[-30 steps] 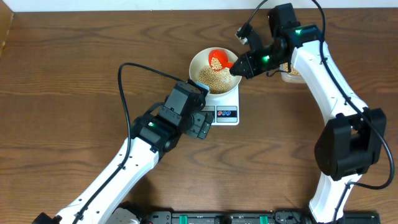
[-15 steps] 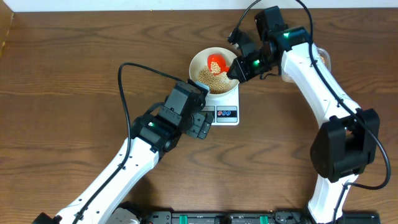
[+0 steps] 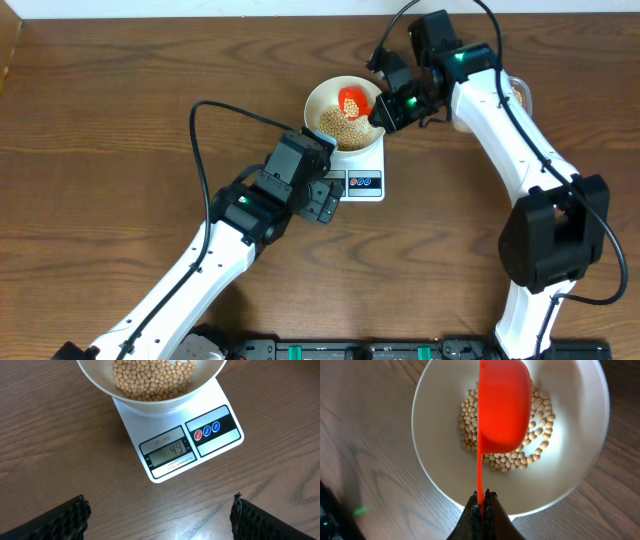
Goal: Scoop item into bowl and weigh 50g on scale
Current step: 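Shake the tilted red scoop over the bowl to drop more soybeans, then keep tapping the red scoop over the bowl until the scale reads 50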
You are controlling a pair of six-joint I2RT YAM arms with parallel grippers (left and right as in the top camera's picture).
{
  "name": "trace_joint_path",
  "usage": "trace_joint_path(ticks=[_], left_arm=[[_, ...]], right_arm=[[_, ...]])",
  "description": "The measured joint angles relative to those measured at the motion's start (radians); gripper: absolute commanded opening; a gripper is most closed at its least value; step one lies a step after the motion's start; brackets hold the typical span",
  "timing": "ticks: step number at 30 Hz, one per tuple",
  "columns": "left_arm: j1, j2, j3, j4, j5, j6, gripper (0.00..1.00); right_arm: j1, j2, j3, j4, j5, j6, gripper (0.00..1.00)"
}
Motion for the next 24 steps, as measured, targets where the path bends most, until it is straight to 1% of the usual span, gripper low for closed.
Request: trace_joint_path(ticks=[11,18,24], left_arm=[[0.0,0.0,0.0,0.0,0.0,0.0,0.92],[0.0,0.0,0.0,0.0,0.0,0.0,0.92],[0.0,0.0,0.0,0.0,0.0,0.0,0.92]], right_arm=[[0.013,0.0,0.0,0.0,0.027,-0.004,0.01],[0.042,0.0,0.0,0.0,0.108,-0.008,0.01],[0.051,0.0,0.0,0.0,0.121,-0.008,0.01]])
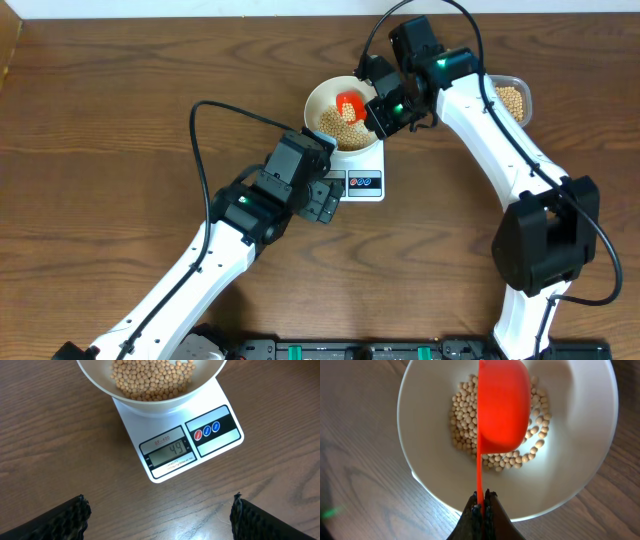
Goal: Scoop item into bowl and weigh 50g on scale
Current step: 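Keep tapping the red scoop over the bowl until the scale reads 50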
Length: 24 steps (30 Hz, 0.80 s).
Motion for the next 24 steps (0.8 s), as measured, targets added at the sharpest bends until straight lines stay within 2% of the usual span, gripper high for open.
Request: trace_joint_path(ticks=[16,24], left_arm=[[0.0,0.0,0.0,0.0,0.0,0.0,0.92],[0.0,0.0,0.0,0.0,0.0,0.0,0.92]], right_arm=[[-0.173,0.0,0.0,0.0,-0.325,0.0,0.01],[-0.186,0.0,0.0,0.0,-0.382,0.0,0.01]])
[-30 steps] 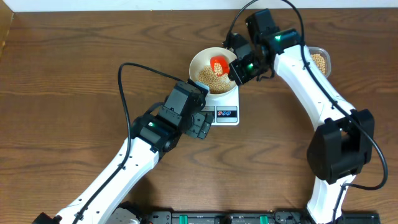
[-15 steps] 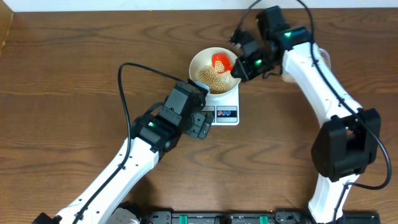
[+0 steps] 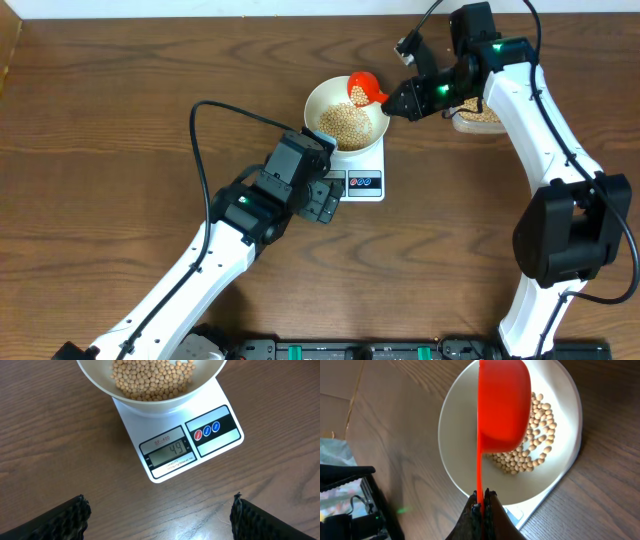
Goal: Scoop item into bowl and weigh 50g on scale
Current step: 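Keep tapping the red scoop over the bowl until the scale reads 50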
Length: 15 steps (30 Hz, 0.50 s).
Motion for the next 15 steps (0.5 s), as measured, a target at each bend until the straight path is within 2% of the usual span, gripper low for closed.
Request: trace_joint_path(ticks=[8,15], left_arm=[[0.0,0.0,0.0,0.0,0.0,0.0,0.92],[0.0,0.0,0.0,0.0,0.0,0.0,0.92]], right_arm=[[0.026,0.0,0.0,-0.001,0.024,0.0,0.01],[0.093,0.0,0.0,-0.008,0.12,0.0,0.01]])
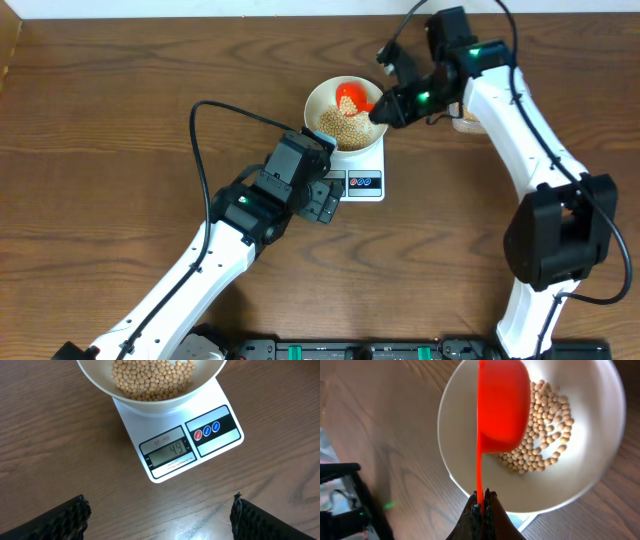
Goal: Scoop item into bowl and weigh 50g on scale
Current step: 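Keep tapping the red scoop over the bowl until the scale reads 50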
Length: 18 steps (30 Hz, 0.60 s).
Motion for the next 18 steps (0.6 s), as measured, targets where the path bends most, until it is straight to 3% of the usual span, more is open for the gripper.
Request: trace_joint_path(ticks=[10,18], left_arm=[[0.0,0.0,0.0,0.0,0.0,0.0,0.92],[0.0,0.0,0.0,0.0,0.0,0.0,0.92]], right_arm=[[0.073,0.0,0.0,-0.004,0.166,0.0,0.01],[0.064,0.0,0.0,-0.003,0.167,0.0,0.01]])
